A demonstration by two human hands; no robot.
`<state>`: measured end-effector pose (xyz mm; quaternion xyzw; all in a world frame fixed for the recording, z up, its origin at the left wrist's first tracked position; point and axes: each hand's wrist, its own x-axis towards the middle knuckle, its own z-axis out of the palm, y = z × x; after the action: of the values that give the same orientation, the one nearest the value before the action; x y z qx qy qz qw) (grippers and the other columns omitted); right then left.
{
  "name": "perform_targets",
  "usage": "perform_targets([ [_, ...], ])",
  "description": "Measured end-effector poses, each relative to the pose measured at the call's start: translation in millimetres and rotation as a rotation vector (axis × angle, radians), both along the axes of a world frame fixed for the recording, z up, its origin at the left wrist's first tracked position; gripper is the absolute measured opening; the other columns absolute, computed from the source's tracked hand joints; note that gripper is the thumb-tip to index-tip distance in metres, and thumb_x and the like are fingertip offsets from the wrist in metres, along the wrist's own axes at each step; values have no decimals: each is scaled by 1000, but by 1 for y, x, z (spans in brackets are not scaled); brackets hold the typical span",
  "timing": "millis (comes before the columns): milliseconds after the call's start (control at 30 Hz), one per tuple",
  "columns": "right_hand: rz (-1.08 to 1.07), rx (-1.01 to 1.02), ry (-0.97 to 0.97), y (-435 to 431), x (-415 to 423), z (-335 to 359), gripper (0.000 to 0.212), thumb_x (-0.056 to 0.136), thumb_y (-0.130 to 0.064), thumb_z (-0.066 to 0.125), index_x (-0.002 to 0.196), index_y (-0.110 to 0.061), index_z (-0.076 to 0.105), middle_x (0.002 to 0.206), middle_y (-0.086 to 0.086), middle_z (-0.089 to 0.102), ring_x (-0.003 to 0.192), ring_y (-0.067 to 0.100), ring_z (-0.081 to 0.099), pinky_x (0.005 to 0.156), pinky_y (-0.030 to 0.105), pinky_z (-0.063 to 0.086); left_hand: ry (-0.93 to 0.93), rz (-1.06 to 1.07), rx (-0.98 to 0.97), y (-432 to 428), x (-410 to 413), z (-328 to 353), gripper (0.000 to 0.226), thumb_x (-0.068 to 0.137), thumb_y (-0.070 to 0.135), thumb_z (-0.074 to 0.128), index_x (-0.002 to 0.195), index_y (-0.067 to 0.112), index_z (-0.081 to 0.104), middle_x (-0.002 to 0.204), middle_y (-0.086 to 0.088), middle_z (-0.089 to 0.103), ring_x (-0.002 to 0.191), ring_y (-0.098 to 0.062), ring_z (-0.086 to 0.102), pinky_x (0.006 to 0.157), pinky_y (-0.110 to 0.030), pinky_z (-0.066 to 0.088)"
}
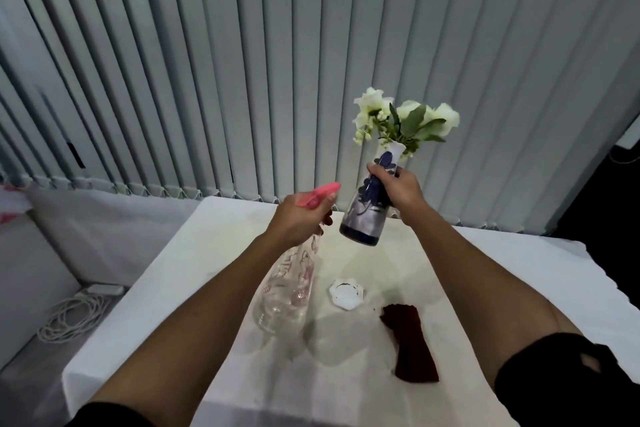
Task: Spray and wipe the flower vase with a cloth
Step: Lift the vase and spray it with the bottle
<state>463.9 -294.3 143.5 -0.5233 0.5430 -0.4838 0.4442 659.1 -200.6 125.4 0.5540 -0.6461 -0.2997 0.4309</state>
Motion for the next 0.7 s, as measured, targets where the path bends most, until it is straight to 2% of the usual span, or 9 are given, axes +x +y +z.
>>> perform_targets([
  [100,-10,7,4,-2,-6,10,48,58,-56,78,87,-20,67,89,1,74,86,20,71,88,42,55,-4,-21,23,8,-2,4,37,94,51,49,128,40,57,72,-1,68,64,-24,69,69,-33,58],
  [200,-8,13,7,-8,-13,13,62,47,-65,76,90,-20,67,91,2,75,86,23,71,88,45,56,23,-50,60,11,-2,4,34,94,48,51,126,41,59,71,-2,66,62,-23,67,61,-27,51],
  [367,-23,0,12,-6,-16,21,64,47,-66,73,92,-21,65,94,2,74,88,22,70,88,46,55,36,-107,93,17,1,0,36,92,51,51,127,41,58,74,-1,69,62,-20,67,57,-25,48],
  [433,-34,-7,8,-3,-17,23,64,47,-65,74,93,-21,66,95,3,74,90,23,70,89,46,55,39,-78,86,21,2,-1,34,94,47,51,126,39,59,72,-3,67,57,-20,65,54,-22,46],
  [533,-36,-14,4,1,-17,25,65,47,-65,74,94,-21,66,96,4,73,91,23,70,89,46,55,54,-5,70,20,9,-7,32,93,50,50,122,43,61,69,-3,65,56,-21,65,55,-27,47],
  [700,-3,-23,56,11,-11,22,52,60,-58,76,95,-21,66,96,4,73,90,24,69,90,45,55,121,43,43,21,18,5,37,94,49,48,129,39,57,76,-1,70,64,-23,69,56,-25,48],
])
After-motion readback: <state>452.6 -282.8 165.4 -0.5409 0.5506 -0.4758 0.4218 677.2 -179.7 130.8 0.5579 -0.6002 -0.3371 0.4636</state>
